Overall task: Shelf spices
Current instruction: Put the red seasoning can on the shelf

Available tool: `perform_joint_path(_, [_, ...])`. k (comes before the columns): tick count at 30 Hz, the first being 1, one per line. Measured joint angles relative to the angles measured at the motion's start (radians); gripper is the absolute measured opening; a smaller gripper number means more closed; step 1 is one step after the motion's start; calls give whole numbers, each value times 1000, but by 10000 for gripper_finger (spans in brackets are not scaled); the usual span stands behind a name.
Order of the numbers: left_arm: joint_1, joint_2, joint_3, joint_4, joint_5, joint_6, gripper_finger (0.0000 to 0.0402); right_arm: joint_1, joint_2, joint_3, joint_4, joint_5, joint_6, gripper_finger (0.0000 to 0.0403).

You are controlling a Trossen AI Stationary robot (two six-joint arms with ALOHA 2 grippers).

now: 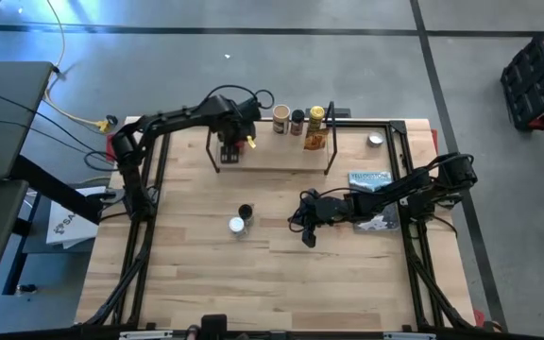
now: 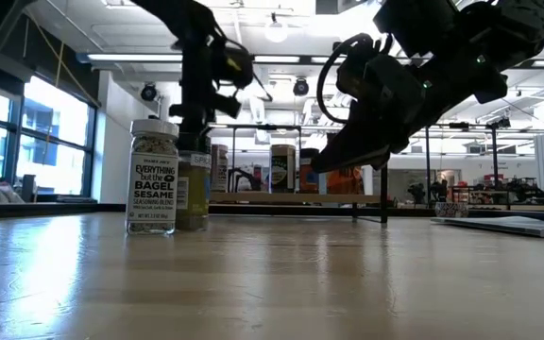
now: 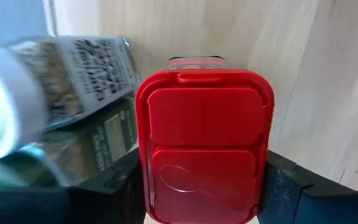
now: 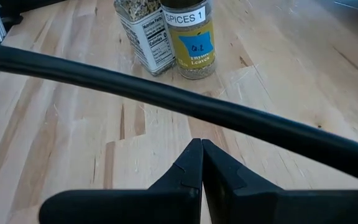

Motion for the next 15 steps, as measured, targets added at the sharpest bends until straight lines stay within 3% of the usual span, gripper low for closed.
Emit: perform_joint_path(15, [23,14,-7,-73,52,31,237,1,0,0,0,0,23,0])
